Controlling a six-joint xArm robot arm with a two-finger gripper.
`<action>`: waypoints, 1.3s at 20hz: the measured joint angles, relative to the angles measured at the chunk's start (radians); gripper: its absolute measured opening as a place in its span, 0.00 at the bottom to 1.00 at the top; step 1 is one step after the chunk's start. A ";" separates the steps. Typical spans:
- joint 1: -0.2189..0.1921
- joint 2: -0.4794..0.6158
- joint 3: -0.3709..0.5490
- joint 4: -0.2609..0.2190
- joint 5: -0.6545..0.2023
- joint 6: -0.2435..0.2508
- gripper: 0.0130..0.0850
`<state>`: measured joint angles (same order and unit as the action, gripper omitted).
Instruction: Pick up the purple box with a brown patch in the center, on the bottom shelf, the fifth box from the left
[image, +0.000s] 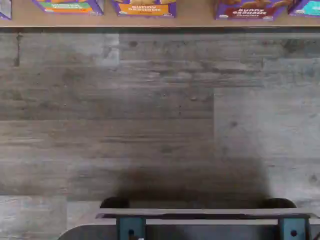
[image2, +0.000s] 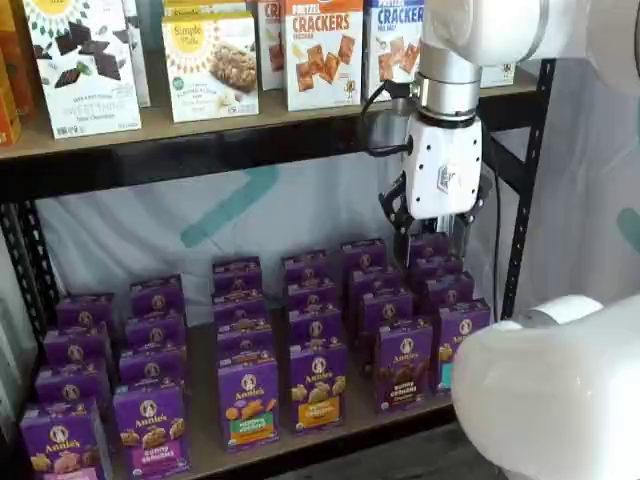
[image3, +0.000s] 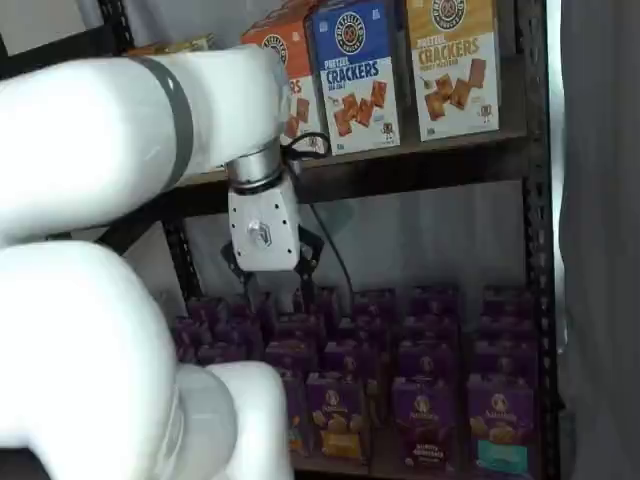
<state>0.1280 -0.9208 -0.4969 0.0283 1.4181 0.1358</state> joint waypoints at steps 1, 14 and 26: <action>-0.005 -0.004 0.003 0.010 -0.005 -0.007 1.00; -0.015 0.020 0.028 0.016 -0.031 -0.019 1.00; -0.002 0.133 0.081 -0.019 -0.210 -0.001 1.00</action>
<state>0.1256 -0.7874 -0.4163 0.0093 1.2085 0.1353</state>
